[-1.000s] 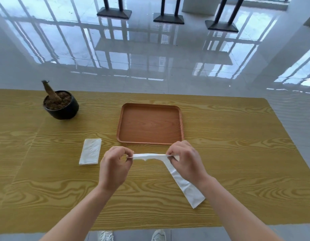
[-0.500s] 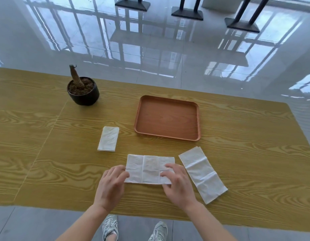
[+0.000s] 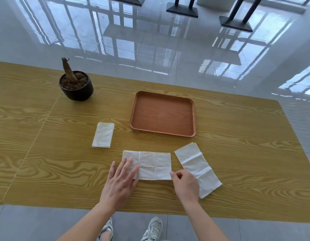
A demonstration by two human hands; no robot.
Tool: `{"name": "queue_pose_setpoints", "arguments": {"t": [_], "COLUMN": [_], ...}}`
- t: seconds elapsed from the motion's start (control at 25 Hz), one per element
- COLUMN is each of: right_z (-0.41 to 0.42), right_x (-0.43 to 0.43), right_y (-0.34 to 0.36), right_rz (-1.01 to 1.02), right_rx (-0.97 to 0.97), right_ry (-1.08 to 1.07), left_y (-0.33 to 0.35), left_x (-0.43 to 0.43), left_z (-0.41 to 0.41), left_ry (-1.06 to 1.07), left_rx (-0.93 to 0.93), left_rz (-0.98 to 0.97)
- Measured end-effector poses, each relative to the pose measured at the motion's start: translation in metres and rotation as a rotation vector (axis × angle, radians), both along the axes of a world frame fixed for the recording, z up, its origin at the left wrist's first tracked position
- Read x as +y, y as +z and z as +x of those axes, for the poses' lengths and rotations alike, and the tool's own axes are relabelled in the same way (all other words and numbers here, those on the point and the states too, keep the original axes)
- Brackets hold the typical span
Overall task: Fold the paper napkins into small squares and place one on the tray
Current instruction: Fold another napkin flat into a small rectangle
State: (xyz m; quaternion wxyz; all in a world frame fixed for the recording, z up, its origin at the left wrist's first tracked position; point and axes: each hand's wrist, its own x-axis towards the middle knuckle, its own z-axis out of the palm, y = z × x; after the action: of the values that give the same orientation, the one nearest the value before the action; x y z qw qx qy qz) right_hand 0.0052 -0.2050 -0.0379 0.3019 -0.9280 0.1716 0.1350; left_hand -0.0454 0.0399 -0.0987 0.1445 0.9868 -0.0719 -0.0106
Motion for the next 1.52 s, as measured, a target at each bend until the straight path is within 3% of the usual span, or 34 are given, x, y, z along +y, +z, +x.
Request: {"name": "queue_pose_setpoints", "arguments": {"t": [0.2, 0.8, 1.04, 1.32, 1.4, 1.52], "right_z": [-0.001, 0.0, 0.0, -0.002, 0.002, 0.007], "right_x": [0.01, -0.001, 0.022, 0.046, 0.038, 0.026], "right_y": [-0.004, -0.005, 0.009, 0.006, 0.003, -0.002], "right_rz": [-0.128, 0.537, 0.349, 0.307, 0.205, -0.039], "right_rx": [0.093, -0.013, -0.221, -0.244, -0.347, -0.453], "right_ry": [-0.033, -0.343, 0.088, 0.376, 0.415, 0.648], "left_y": [-0.002, -0.011, -0.012, -0.009, -0.008, -0.009], "left_x": [0.0, 0.001, 0.001, 0.0, -0.001, 0.001], "left_z": [0.0, -0.001, -0.001, -0.001, -0.001, -0.002], "left_ry": [-0.001, -0.02, -0.012, -0.007, 0.0, 0.012], "left_rx": [0.01, -0.024, -0.039, -0.049, -0.06, -0.081], "left_rz": [0.02, 0.015, -0.001, -0.003, -0.022, -0.058]}}
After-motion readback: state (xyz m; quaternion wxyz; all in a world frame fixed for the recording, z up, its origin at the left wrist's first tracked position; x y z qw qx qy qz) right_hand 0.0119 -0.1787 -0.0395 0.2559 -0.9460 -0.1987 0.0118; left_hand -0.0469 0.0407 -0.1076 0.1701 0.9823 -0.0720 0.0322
